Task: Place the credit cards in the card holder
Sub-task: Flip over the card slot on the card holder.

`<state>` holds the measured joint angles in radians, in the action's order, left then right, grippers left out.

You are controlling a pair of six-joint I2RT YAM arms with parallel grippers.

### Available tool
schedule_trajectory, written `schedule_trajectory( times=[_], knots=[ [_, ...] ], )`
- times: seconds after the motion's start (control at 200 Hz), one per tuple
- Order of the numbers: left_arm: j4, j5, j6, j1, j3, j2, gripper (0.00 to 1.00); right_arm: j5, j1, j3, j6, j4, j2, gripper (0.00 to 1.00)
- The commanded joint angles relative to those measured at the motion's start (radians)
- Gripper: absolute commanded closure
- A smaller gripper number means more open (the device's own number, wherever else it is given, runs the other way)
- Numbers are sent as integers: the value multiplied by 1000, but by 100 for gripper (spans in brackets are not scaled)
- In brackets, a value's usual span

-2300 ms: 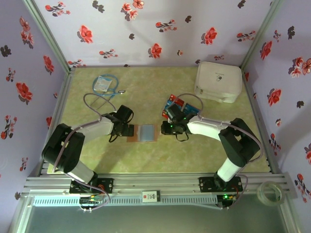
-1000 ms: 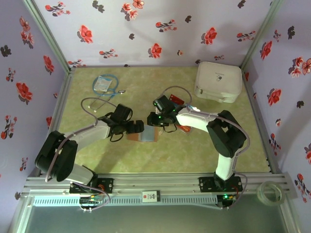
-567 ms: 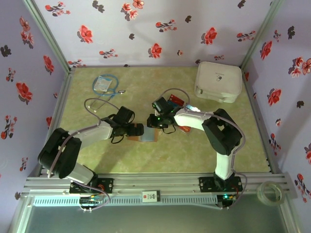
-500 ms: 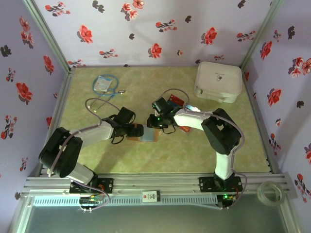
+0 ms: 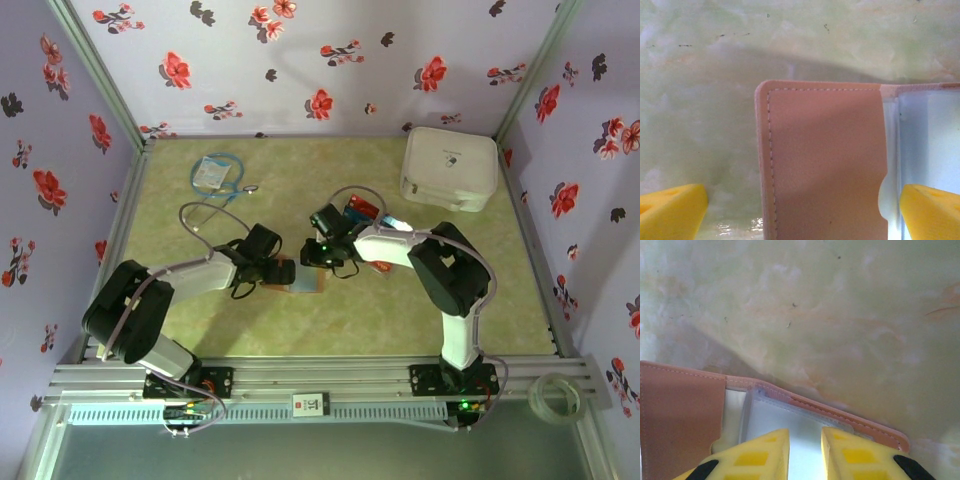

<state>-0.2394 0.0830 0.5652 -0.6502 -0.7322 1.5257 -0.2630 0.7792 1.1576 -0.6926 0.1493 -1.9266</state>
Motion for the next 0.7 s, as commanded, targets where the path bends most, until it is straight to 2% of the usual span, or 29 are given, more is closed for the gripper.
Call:
schedule_trajectory(
  times=[0.0, 0.31, 0.695],
  knots=[
    [71, -7, -21, -9, 50, -19, 0, -6, 14, 11, -27, -13, -29, 76],
    [193, -50, -37, -9, 138, -124, 0, -5, 24, 29, -40, -16, -43, 75],
    [239, -130, -74, -11, 159, -97, 0, -16, 40, 57, -58, -27, -69, 75]
  ],
)
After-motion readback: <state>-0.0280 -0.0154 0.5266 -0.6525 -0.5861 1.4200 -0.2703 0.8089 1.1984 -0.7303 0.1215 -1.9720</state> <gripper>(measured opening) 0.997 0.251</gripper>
